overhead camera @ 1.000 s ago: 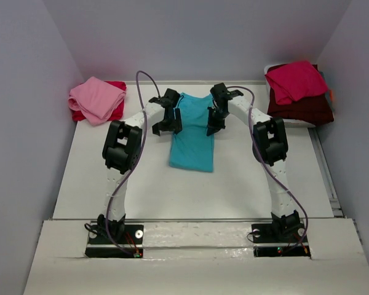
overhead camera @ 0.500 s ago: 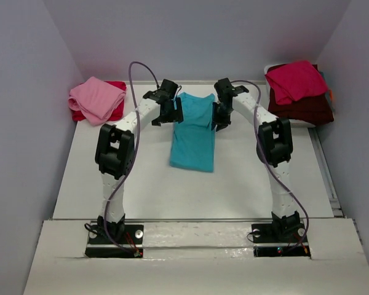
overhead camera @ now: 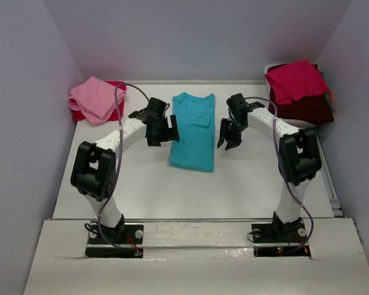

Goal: Fold and stack the t-shirts
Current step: Grab one side of the 2/3 rectangular tshirt with both arms

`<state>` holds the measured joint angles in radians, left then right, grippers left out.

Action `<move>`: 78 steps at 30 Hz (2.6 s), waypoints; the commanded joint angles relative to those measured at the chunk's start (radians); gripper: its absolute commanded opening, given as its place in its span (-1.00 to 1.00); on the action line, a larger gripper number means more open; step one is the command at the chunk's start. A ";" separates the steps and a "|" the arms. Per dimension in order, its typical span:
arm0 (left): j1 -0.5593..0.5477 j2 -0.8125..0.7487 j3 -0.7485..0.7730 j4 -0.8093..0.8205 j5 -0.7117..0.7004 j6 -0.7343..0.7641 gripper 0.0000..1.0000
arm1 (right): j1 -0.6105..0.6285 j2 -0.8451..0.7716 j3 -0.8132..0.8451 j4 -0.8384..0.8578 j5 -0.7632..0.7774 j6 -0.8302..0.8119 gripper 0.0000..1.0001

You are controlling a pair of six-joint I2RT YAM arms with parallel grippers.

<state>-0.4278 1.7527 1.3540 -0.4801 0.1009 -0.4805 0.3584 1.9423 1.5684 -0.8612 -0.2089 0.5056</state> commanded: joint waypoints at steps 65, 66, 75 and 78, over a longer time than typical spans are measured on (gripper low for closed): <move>0.054 -0.074 -0.556 0.362 0.422 -0.135 0.88 | 0.027 -0.121 -0.689 0.642 -0.371 0.378 0.15; 0.054 -0.079 -0.564 0.365 0.425 -0.138 0.88 | 0.027 -0.123 -0.691 0.643 -0.366 0.381 0.14; 0.054 -0.104 -0.604 0.373 0.436 -0.153 0.88 | 0.027 -0.129 -0.689 0.636 -0.354 0.375 -0.11; 0.054 -0.091 -0.622 0.391 0.433 -0.155 0.88 | 0.027 -0.131 -0.680 0.623 -0.351 0.369 -0.13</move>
<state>-0.3714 1.6402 0.7929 -0.0177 0.5877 -0.6556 0.3752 1.7954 0.8925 -0.2310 -0.6235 0.8955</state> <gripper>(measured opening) 0.938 0.438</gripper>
